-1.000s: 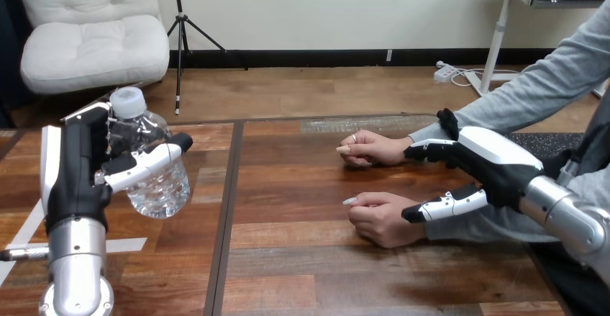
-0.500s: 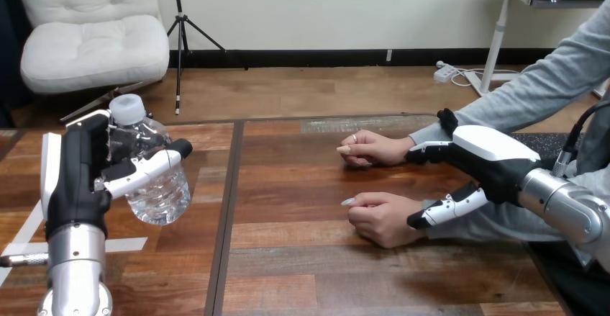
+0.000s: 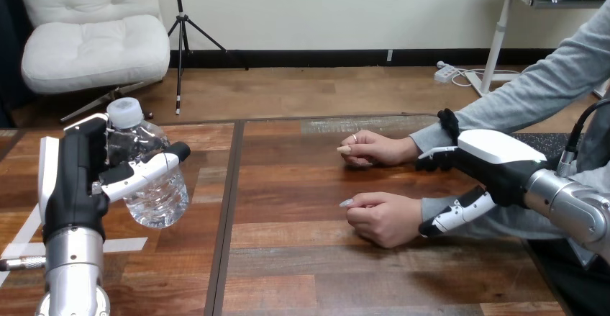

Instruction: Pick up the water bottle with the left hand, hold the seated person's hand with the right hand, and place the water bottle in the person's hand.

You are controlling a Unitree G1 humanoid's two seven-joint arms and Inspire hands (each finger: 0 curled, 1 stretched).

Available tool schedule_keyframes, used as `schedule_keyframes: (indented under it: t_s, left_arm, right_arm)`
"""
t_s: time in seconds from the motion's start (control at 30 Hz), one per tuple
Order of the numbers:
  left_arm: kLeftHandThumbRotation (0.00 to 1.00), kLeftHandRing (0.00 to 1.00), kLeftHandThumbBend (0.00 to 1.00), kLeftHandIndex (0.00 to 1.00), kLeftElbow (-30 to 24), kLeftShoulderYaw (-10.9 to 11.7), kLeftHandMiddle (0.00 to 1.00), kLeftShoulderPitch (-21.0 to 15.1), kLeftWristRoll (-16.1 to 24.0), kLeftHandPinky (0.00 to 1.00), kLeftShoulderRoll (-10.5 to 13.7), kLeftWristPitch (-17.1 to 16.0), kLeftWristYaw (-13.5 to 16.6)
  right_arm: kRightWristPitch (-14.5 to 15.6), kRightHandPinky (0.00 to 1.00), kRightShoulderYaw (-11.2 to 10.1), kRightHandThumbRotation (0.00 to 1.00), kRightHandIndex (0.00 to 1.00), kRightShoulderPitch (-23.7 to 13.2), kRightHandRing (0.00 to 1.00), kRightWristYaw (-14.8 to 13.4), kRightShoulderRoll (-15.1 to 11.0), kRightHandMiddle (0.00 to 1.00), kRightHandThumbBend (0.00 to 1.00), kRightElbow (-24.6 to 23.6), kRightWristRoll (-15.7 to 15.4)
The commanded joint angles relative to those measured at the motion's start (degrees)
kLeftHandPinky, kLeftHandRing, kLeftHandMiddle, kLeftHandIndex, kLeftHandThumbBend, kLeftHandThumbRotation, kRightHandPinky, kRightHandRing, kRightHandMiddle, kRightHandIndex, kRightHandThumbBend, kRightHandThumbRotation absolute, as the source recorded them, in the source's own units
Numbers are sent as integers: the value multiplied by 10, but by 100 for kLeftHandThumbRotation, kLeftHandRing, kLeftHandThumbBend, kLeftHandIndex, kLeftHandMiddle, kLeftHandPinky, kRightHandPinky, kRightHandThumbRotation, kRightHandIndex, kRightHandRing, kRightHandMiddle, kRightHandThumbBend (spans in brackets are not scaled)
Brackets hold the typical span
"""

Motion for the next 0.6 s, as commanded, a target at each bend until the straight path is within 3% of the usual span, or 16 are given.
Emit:
schedule_keyframes:
  t_s: [0.0,0.4,0.57]
  left_arm:
    - [0,38,68,43,-48,3,42,-23,1,32,5,-13,0]
    - [0,38,68,43,-54,5,42,-19,4,32,8,-11,-1]
    - [0,38,68,43,-53,8,42,-19,2,32,10,-17,-3]
  right_arm:
    - [4,83,10,49,83,-60,83,-15,-17,84,100,5,-9]
    - [31,81,21,50,84,-69,84,12,-20,85,100,10,-16]
    - [42,78,28,50,84,-68,84,7,-22,84,100,14,-24]
